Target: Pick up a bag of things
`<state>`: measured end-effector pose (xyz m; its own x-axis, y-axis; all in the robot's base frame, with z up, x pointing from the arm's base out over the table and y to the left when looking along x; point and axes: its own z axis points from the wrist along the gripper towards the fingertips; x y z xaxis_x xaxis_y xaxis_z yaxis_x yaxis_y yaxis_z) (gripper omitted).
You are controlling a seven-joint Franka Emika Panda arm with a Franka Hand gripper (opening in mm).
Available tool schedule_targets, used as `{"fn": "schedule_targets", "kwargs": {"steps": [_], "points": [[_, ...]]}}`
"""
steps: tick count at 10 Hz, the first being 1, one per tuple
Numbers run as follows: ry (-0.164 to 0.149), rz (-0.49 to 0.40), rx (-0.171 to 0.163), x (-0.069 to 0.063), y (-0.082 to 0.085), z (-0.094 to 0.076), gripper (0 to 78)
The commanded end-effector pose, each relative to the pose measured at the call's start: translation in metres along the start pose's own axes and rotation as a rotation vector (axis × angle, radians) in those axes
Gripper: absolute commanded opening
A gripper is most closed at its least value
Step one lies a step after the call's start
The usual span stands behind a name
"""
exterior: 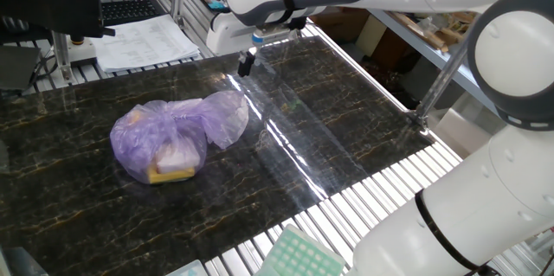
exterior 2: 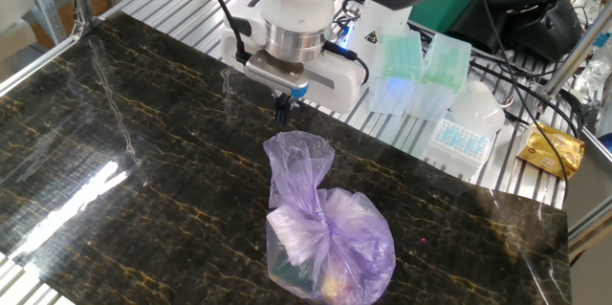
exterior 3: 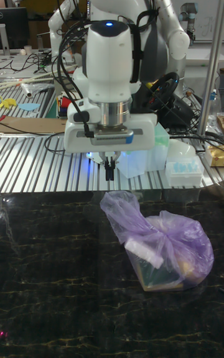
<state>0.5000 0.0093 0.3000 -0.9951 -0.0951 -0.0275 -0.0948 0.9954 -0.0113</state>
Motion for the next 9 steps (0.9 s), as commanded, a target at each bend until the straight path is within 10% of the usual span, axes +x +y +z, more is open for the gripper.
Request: {"fn": "schedule_targets", "kwargs": {"steps": [1,9], "points": [[-0.004,0.012,0.002,-0.004,0.004,0.0,0.0],[0.022,0.102,0.01,-0.02,0.036,0.026,0.0]]}}
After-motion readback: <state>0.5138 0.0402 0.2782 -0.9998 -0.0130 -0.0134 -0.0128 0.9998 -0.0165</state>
